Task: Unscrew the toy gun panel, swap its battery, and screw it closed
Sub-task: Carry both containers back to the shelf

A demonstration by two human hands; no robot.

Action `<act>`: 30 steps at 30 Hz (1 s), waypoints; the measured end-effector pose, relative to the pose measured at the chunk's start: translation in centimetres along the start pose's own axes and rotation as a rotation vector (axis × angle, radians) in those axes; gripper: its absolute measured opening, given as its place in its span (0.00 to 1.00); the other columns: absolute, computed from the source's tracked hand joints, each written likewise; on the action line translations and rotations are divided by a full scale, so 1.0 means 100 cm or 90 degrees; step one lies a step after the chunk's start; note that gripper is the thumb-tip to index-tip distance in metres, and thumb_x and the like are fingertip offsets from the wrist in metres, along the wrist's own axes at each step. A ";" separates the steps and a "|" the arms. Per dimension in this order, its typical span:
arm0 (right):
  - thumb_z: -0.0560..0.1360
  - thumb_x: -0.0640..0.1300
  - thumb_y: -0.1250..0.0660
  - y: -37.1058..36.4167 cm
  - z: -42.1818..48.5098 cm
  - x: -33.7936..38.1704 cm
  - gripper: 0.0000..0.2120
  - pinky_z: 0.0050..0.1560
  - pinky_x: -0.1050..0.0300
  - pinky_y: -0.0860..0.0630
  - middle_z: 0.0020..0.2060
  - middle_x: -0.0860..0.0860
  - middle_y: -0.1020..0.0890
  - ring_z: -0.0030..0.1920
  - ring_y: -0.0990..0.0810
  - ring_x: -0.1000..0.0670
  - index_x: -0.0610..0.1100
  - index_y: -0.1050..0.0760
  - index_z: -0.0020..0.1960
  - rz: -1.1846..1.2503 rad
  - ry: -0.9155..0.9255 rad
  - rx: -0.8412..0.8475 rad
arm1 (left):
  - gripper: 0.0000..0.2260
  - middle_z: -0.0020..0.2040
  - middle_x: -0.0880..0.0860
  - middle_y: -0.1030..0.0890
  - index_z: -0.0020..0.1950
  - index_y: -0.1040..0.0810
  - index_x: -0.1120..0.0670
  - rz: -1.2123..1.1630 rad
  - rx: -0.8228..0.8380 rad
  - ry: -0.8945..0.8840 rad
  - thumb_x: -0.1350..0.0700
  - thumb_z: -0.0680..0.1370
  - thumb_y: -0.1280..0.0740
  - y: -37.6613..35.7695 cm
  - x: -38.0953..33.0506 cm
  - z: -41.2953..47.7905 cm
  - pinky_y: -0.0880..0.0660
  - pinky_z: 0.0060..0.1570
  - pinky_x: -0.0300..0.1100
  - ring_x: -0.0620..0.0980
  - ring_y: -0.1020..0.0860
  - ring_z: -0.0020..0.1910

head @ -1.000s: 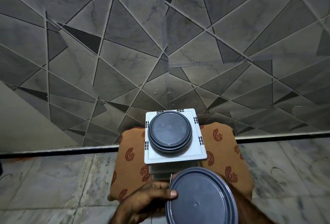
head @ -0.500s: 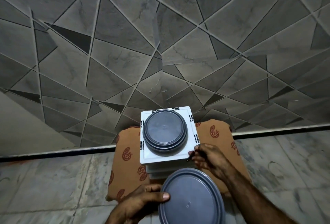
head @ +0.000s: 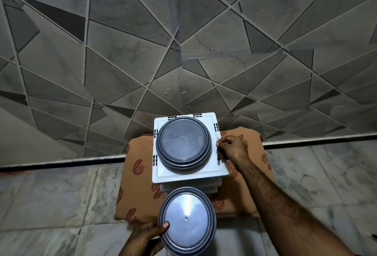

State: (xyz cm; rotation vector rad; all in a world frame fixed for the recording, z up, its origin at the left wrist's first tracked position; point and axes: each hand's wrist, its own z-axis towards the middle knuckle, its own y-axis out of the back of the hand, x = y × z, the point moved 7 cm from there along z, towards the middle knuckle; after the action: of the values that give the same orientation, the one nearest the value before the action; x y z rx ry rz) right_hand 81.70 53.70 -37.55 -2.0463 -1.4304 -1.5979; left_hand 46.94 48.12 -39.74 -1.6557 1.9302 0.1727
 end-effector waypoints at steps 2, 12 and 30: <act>0.74 0.39 0.29 -0.004 0.008 -0.002 0.06 0.39 0.56 0.19 0.39 0.49 0.15 0.34 0.18 0.51 0.48 0.19 0.39 -0.047 0.002 -0.008 | 0.21 0.54 0.54 0.15 0.63 0.21 0.61 -0.020 -0.007 -0.003 0.67 0.70 0.27 0.002 0.003 0.004 0.19 0.41 0.44 0.54 0.17 0.52; 0.72 0.40 0.35 -0.026 0.027 0.000 0.08 0.41 0.62 0.32 0.35 0.49 0.19 0.36 0.21 0.48 0.44 0.23 0.35 -0.236 0.018 -0.032 | 0.11 0.37 0.44 0.14 0.55 0.20 0.61 -0.001 -0.108 -0.047 0.67 0.74 0.29 0.019 -0.005 0.037 0.21 0.42 0.42 0.51 0.20 0.45; 0.73 0.41 0.32 -0.020 -0.004 -0.021 0.06 0.49 0.63 0.29 0.46 0.50 0.16 0.46 0.21 0.51 0.44 0.18 0.49 -0.257 0.085 -0.018 | 0.08 0.42 0.59 0.14 0.54 0.20 0.67 0.001 -0.122 -0.032 0.64 0.76 0.30 0.027 0.012 0.084 0.21 0.41 0.44 0.57 0.18 0.45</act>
State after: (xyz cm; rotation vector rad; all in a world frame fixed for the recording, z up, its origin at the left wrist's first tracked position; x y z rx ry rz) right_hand 80.00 53.26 -39.91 -1.7004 -1.8651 -1.8663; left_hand 47.18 51.49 -47.97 -1.7547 1.9270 0.4077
